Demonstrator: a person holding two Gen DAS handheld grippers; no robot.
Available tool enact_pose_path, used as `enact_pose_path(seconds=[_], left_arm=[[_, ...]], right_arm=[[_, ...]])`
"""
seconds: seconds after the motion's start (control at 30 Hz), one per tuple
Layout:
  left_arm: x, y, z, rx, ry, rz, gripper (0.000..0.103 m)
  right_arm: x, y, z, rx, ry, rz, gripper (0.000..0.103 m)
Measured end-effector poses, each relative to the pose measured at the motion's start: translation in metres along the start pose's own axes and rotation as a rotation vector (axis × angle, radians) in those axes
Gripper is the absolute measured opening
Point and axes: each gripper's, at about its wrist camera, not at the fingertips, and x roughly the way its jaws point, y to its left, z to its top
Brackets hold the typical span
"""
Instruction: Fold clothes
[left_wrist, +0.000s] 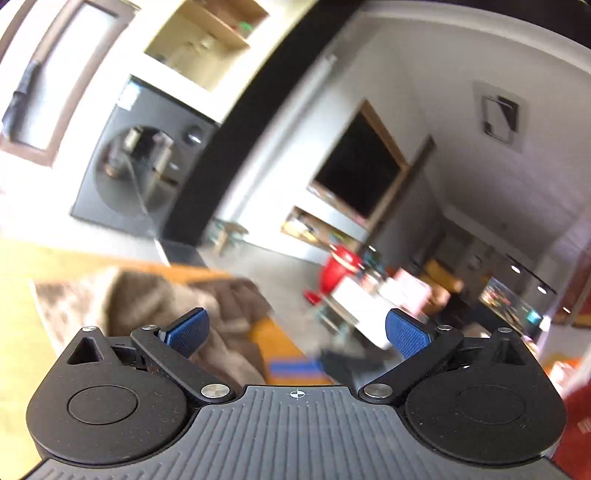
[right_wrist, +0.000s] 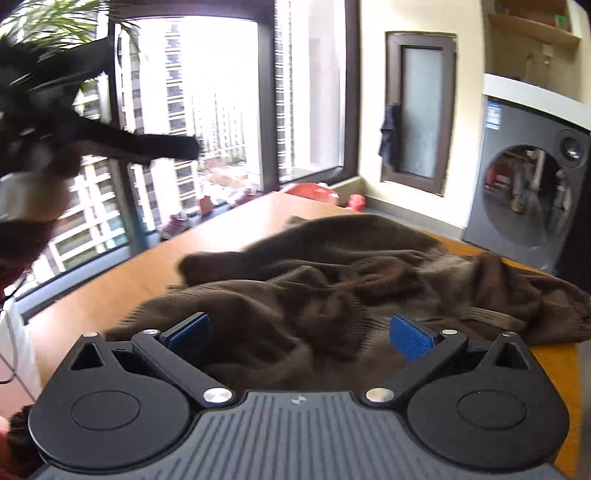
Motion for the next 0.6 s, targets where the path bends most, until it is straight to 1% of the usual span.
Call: enact_pose_path(seconds=[0.03,0.1,0.17,0.23,0.33,0.37,0.43,0.5,0.6], left_arm=[[0.016,0.008,0.007,-0.006,0.015,-0.001,0.103],[0.051,0.027,0.014,-0.038,0.077,0.001,0.103],[0.089,0.049,0.014,-0.06,0.143,0.059,0.103],[0.123,0.07,0.014,-0.082,0.2,0.119,0.103],[0.15,0.099,0.007,-0.122,0.215,0.223,0.103],[0.156,0.108,0.003,-0.134,0.224,0.248,0.103],[0.158,0.119,-0.011,-0.148,0.249,0.264,0.103],[0.152,0.109,-0.021,-0.122,0.271,0.253,0.103],[0.142,0.093,-0.036,-0.081,0.303,0.237,0.103]], right_arm=[[0.006,0.014,0.0,0.001,-0.006,0.063,0.103],[0.019,0.032,-0.003,0.03,0.033,0.196,0.103],[0.038,0.049,-0.01,0.002,0.119,0.239,0.103],[0.05,0.053,-0.021,-0.086,0.206,0.174,0.103],[0.041,0.036,-0.033,-0.17,0.262,0.112,0.103],[0.035,0.027,-0.035,-0.18,0.279,0.089,0.103],[0.023,0.004,-0.036,-0.181,0.309,0.053,0.103],[0.012,-0.021,-0.037,-0.168,0.326,0.019,0.103],[0.003,-0.06,-0.032,-0.138,0.344,-0.074,0.103]])
